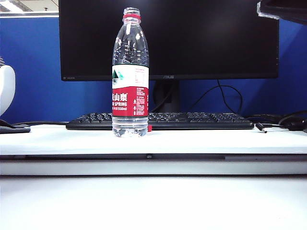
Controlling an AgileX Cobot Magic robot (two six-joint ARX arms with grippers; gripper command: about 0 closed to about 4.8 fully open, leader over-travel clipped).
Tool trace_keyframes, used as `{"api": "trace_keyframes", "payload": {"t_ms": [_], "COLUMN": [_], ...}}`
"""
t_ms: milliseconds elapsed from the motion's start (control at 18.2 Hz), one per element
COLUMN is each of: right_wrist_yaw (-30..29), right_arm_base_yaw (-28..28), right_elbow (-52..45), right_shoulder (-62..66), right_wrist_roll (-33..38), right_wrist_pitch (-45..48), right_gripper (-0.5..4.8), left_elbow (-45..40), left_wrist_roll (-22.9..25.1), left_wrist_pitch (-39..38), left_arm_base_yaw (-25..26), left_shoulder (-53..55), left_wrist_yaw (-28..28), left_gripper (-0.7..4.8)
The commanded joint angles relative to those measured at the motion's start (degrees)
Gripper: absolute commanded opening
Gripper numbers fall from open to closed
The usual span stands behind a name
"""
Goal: Unscrew the cap from the plastic bottle on the table.
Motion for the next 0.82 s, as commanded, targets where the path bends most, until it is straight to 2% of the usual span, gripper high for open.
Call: {"api": "trace_keyframes", "payload": {"t_ms": [55, 220, 275, 385, 549, 714, 824], "right_wrist_yaw": [0.2, 0.2, -0.2, -0.1, -0.2, -0.2, -0.1], "right_arm_base_yaw": [0.0, 0.0, 0.0, 0.2, 0.1, 0.1, 0.1], "right_elbow": [0.2, 0.2, 0.2, 0.2, 0.2, 0.2, 0.2], "right_shoulder": [0.0, 0.0, 0.0, 0.0, 0.0, 0.0, 0.0], "right_wrist_roll": [0.0, 0.0, 0.0, 0.0, 0.0, 0.0, 0.0], "right_wrist_pitch": [1.0, 1.0, 1.0, 1.0, 0.9, 0.9, 1.0], "right_gripper": [-0.04, -0.04, -0.04, -0.04, -0.04, -0.04, -0.04], "left_elbow": [2.9, 7.5, 8.3, 8.7, 8.7, 8.7, 8.7], "left_wrist_roll": [13.1, 23.3, 25.2, 25.0, 24.7, 22.1, 20.8], "left_wrist_pitch": [-22.2, -46.4, -51.2, -57.0, -64.9, -74.6, -83.2], "left_arm_base_yaw": [5.7, 15.8, 19.0, 23.7, 28.1, 30.4, 30.9], "left_shoulder": [-13.5, -26.0, -29.5, -35.7, -45.7, -52.7, -55.6], "left_wrist_yaw": [-2.0, -12.3, -13.0, -13.0, -13.0, -15.7, -15.3], "left_gripper": [-0.05, -0.05, -0.05, -0.05, -0.05, -0.05, -0.05]}}
